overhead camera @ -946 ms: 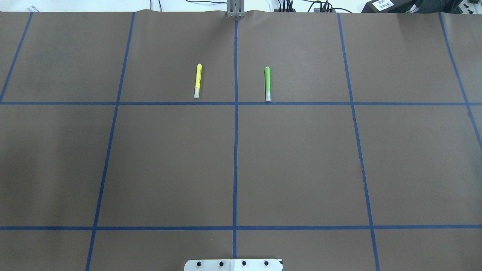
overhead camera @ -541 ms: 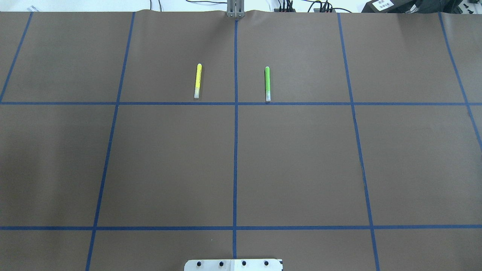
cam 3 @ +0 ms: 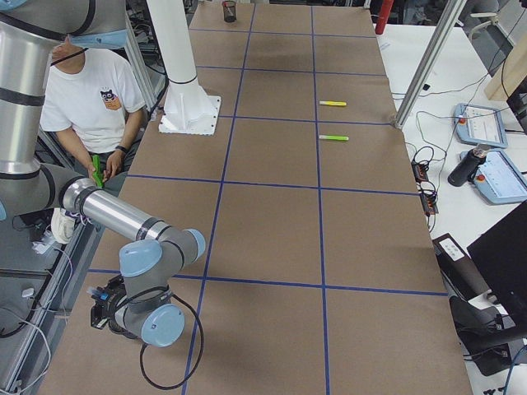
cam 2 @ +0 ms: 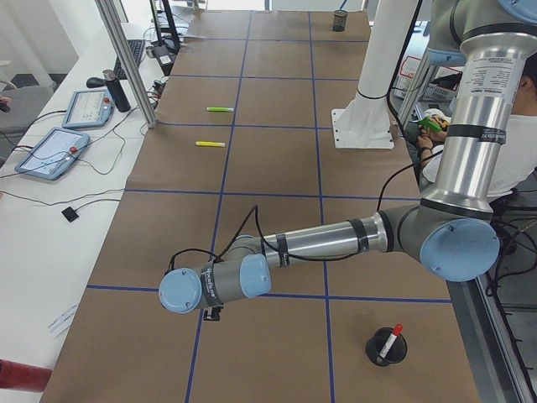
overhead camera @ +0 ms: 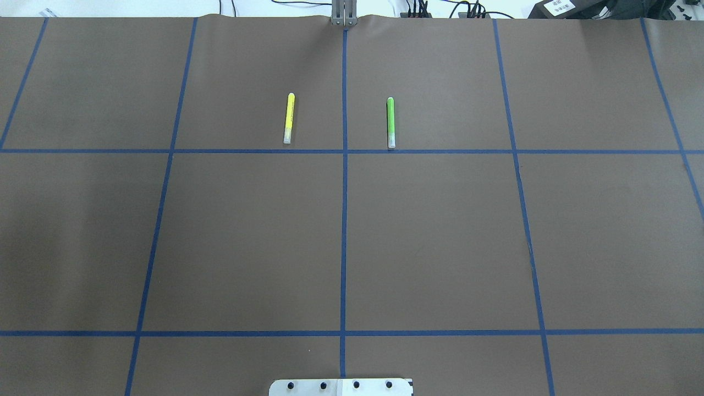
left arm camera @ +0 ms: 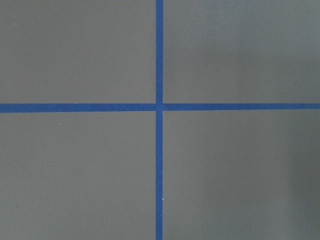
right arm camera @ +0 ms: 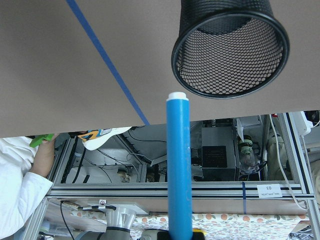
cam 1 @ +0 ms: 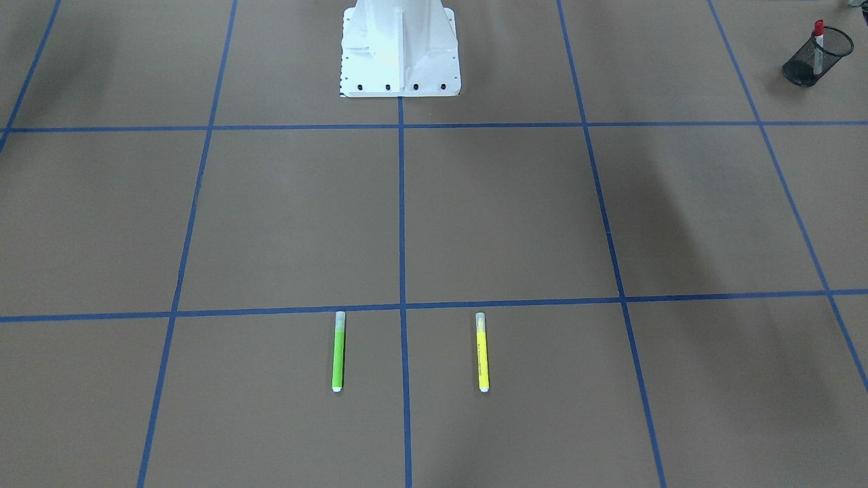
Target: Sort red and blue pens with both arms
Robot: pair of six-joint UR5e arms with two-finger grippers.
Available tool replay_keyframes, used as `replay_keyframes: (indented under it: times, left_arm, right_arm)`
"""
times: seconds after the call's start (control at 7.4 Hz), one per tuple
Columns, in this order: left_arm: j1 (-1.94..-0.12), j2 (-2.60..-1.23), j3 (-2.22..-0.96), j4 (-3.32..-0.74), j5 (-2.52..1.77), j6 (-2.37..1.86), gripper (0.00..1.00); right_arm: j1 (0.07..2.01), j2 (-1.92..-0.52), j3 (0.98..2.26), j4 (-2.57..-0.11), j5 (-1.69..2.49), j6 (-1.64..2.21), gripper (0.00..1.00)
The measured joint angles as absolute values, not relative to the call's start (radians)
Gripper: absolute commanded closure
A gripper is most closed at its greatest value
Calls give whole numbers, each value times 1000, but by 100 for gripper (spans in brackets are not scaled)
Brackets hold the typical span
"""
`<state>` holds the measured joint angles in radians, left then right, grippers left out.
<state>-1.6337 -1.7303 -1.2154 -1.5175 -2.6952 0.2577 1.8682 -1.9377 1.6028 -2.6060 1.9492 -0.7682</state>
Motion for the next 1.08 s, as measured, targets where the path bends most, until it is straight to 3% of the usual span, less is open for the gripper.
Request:
replay_keyframes:
  times: [0.54,0.68,0.81,1.08]
  left_arm:
    - [-1634,-1732,-1220,-1519,-2695,250,0]
    - [-1634,-1732,-1220,-1519,-2695,249,0]
    - [-1634,-1732,-1221,-1519,-2695,249,0]
    - [-1634,-1732,-1222,-1518,-2696,241,0]
  right_arm:
    - [1868,-1909,1486,-2517,1963,-763,100]
    - [1868,-1906,1476,-2514,1966,-763,81]
    - [1868,-1904,1472,-2512,1969,-762,2]
    - [1868,-1904,1468,-2496,1977,-761,0]
